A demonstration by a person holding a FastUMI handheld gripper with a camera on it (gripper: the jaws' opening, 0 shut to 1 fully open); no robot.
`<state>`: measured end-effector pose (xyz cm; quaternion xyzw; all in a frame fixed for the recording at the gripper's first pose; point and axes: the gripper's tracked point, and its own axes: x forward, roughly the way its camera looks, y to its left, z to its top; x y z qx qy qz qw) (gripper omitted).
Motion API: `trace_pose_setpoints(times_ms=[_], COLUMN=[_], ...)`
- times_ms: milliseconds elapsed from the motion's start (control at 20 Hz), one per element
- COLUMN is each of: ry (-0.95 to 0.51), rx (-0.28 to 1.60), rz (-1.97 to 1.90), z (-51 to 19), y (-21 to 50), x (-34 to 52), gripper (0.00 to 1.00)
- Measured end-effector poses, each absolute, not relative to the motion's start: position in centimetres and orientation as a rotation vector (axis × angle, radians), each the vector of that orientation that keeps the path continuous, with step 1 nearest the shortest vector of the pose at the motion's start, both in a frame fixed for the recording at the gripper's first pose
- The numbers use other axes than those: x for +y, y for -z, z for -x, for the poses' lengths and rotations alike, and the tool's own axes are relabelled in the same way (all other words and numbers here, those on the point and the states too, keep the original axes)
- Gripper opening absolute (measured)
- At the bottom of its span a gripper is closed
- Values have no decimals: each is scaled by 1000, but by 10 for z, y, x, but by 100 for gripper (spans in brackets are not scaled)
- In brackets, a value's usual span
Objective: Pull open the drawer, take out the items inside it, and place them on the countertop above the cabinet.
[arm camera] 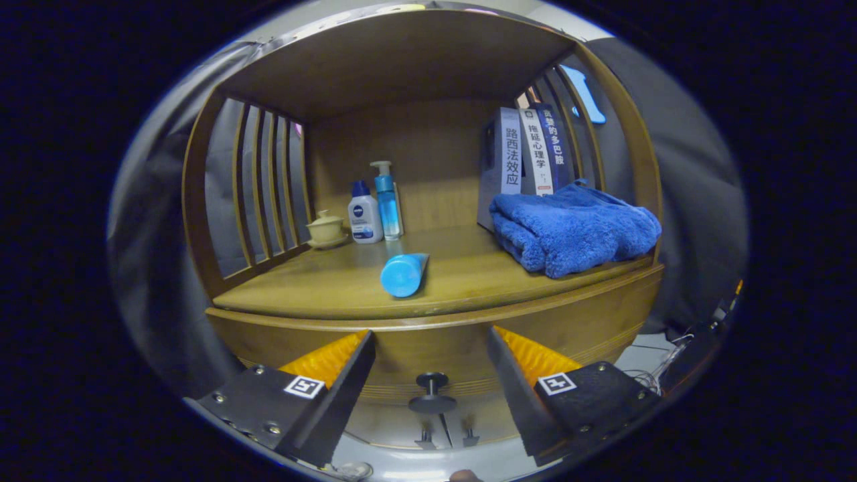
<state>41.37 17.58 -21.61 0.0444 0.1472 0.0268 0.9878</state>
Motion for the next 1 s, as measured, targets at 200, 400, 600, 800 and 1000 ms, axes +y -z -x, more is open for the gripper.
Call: trace_pose_setpoints(times_ms=[200, 400, 600, 800, 1000], ry=[-53, -52, -53, -52, -43], rx=[291, 287, 282, 266, 164], rz=[-82, -82, -82, -76, -84], z=[-417, -416, -416, -415, -407], y=[216, 216, 216, 212, 163], x=[176, 176, 176, 171, 143], gripper=[100, 100, 100, 100, 100])
